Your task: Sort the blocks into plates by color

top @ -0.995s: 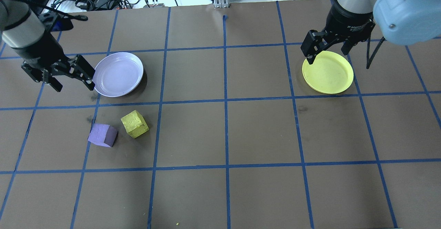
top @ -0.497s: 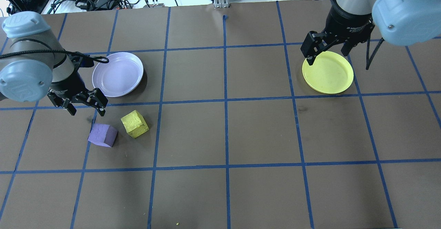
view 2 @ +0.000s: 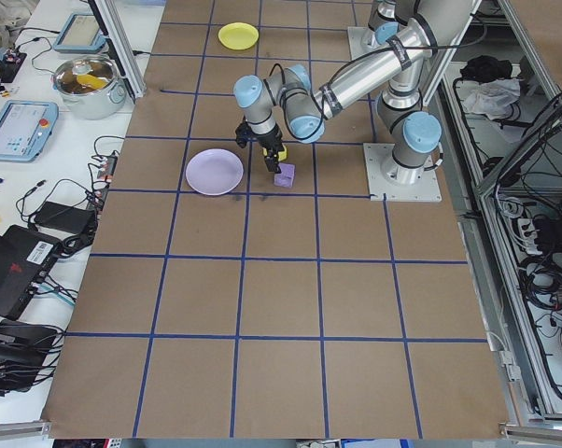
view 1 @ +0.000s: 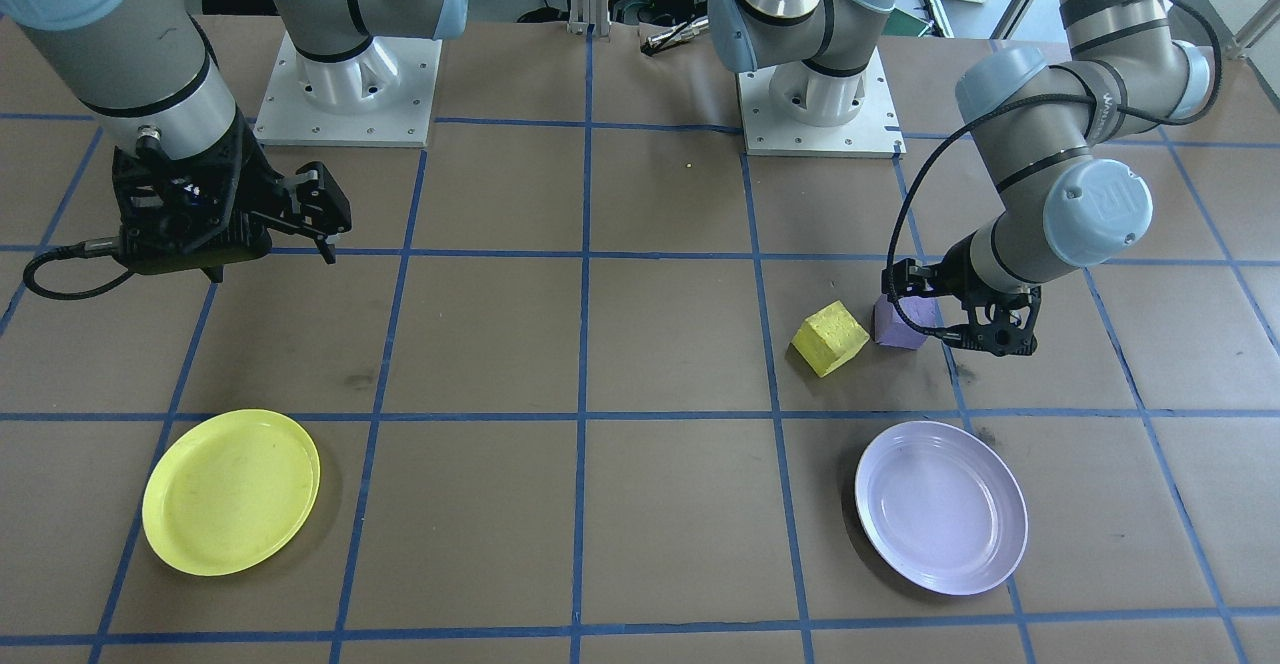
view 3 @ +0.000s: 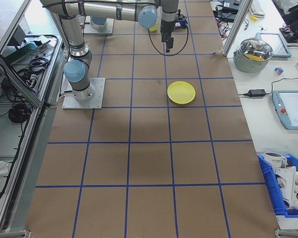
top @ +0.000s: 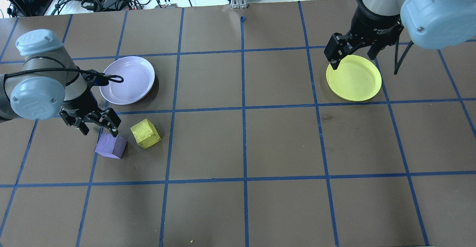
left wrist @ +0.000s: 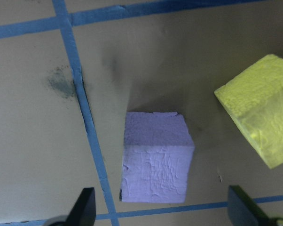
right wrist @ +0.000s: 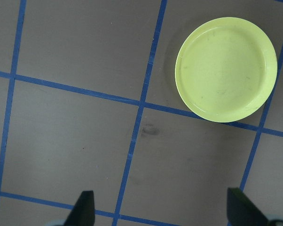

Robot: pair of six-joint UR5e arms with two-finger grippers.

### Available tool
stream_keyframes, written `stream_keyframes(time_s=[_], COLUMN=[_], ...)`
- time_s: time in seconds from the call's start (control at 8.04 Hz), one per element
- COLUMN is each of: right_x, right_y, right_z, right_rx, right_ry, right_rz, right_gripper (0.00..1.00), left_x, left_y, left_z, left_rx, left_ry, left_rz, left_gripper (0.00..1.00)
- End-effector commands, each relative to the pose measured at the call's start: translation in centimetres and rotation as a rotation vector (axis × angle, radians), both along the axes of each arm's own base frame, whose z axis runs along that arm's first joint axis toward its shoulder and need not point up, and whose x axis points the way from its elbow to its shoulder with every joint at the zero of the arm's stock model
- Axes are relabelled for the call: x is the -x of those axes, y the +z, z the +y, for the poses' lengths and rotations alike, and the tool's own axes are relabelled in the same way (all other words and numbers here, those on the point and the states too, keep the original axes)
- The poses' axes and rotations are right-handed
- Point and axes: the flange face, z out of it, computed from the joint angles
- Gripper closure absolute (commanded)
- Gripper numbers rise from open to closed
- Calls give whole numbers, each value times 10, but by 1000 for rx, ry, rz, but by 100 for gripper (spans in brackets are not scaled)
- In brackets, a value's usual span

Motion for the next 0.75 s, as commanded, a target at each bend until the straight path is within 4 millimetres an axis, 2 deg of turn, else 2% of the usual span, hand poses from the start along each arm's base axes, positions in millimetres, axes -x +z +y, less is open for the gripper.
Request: stream_keyframes(time_s=[0.0,0.12,0.25,0.62], right_x=[0,0,0,0], right_y=[-2,-1,-2,-4], right_z=[0,0,-1,-1], right_rx=[-6,-4,-4,-10], right_ry=[0,1,0,1], right_rz=[0,0,0,1], right_gripper=[0,0,0,0], left_x=[-22,-35,-36,-30], left_y=[-20,-27,-35,-45], left_z=[5,7,10,13], left_rx=[-24,-38,-55,-64], left_ry=[-8,17,21,34], left_rz=[65,73,86,129], left_gripper=[0,0,0,0])
